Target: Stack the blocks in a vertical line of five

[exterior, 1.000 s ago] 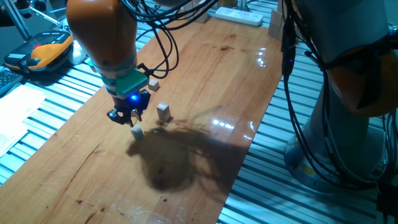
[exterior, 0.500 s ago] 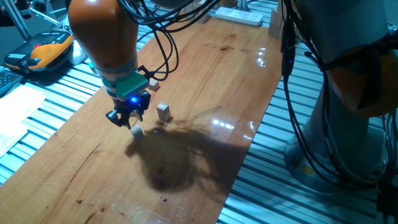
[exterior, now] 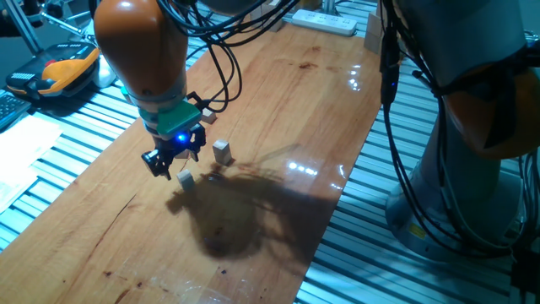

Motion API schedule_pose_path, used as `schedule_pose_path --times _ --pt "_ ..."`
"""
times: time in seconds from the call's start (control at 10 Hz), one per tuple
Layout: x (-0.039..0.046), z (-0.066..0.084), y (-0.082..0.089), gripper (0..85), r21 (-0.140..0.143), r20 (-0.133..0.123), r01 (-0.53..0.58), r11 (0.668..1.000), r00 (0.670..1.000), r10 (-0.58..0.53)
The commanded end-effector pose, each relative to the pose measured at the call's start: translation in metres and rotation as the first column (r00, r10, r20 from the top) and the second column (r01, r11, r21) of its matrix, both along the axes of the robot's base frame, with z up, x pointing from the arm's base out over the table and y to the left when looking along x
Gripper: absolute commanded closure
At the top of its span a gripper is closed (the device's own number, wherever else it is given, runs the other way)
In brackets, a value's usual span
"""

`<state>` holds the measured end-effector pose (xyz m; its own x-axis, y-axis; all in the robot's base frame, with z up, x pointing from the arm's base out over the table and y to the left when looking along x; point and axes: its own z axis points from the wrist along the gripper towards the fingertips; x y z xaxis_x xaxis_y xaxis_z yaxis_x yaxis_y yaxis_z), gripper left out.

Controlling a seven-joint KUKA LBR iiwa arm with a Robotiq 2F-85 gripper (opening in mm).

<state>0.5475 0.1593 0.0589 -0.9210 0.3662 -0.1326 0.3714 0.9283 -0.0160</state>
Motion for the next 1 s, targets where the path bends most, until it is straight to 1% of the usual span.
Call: schedule_pose_path --times 0.0,0.4,0.9 --pt "-0.0004 -0.0009 0.0004 34.0 -0.002 0.000 0.003 1.000 1.000 -0.003" --pt "0.0001 -0.0029 0.0000 34.0 -0.007 -0.003 0.007 1.000 1.000 -0.007" --pt "0.0007 -0.0102 -0.0006 34.0 -0.009 -0.006 0.026 1.000 1.000 -0.026"
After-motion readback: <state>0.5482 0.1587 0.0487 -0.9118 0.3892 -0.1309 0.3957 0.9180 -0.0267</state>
